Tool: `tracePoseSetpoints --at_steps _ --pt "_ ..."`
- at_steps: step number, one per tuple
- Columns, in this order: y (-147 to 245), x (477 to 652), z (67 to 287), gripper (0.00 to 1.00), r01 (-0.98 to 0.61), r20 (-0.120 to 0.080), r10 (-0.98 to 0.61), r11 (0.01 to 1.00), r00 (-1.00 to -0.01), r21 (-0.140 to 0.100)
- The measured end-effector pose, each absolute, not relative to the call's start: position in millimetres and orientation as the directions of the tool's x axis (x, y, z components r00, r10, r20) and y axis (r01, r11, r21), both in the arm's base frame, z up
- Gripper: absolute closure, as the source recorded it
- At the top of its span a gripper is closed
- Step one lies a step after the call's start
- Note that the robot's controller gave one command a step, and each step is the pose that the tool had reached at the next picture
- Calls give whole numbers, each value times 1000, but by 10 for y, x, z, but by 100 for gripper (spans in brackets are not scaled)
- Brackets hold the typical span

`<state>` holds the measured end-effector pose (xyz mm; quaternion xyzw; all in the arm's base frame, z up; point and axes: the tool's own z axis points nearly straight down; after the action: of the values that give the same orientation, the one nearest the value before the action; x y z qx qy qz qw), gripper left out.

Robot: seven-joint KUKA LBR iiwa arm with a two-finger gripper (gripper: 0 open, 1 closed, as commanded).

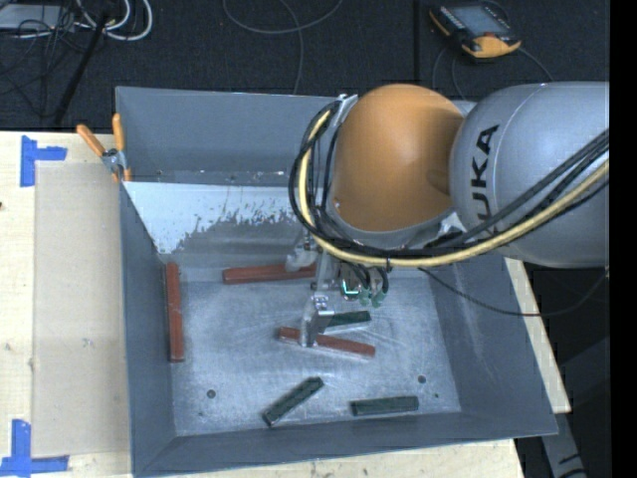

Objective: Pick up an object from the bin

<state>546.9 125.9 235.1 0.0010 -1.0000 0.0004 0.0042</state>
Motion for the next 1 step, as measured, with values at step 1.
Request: tracePoseSetpoints --at_steps 1 --pt "1251 5485 2390 0 1 1 1 1000 -1000 0"
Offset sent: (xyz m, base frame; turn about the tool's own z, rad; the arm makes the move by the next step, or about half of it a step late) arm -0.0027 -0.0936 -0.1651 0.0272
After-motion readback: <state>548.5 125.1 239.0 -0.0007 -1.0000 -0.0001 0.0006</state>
